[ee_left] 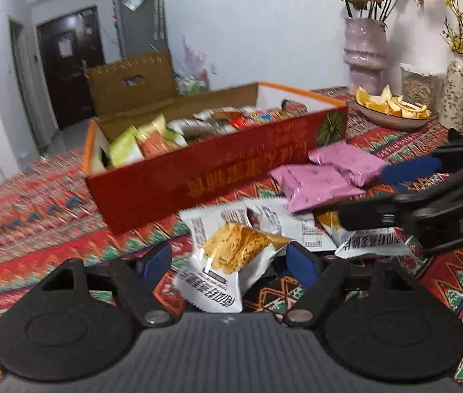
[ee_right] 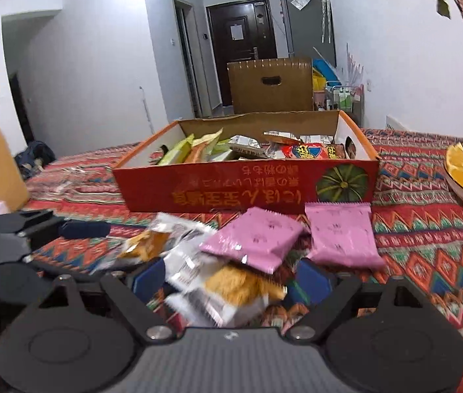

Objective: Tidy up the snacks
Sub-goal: 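Grasp a white cracker bag with the left tool while the right grasps a yellow cracker bag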

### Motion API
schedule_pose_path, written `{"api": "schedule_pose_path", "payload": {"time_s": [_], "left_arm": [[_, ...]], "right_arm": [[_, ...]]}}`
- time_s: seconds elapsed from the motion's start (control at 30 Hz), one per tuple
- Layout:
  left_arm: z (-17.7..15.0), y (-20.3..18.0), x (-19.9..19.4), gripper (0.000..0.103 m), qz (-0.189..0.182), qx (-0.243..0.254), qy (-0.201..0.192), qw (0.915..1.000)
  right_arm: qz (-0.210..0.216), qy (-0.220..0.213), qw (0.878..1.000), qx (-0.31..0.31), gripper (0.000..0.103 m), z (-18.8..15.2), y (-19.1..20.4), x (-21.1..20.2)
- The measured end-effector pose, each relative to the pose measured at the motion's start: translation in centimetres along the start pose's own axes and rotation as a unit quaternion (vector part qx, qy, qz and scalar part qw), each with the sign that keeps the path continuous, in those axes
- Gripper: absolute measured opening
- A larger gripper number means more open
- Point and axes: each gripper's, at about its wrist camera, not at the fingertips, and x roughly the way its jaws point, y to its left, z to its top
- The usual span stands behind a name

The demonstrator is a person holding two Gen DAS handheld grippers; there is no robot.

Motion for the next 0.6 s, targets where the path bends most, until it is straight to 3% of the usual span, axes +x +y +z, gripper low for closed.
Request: {"api": "schedule_pose_path", "payload": {"time_s": [0.1,0.17,0.23,0.43,0.6], "left_arm": [[-0.8,0.4,0.8,0.057,-0.005,-0.009,0.013,0.9999],[-0.7,0.6,0.4,0.031,0.005,-0.013,0.01,0.9999],[-0.7,0.5,-0.4,0.023,0.016,-0.011,0.006,0.9998],[-0.9,0.1,-3.7,0.02,0.025,-0.048,-0.005,0.9985],[-1.8,-0.6,-7.3,0.02,0.029,-0.106,-0.004,0.9939]], "right_arm": [[-0.014,0.022,1.0,-0.017,0.081,-0.5,0.4,2.1],[-0.021,0.031,0.999,-0.032,0.079,-1.2,0.5,2.2],[-0.036,0.035,0.998,-0.048,0.075,-1.9,0.5,1.6],[-0.044,0.042,0.998,-0.034,0.046,-2.6,-1.0,0.4],[-0.027,0.039,0.998,-0.036,0.04,-3.2,-0.9,-1.2]]}}
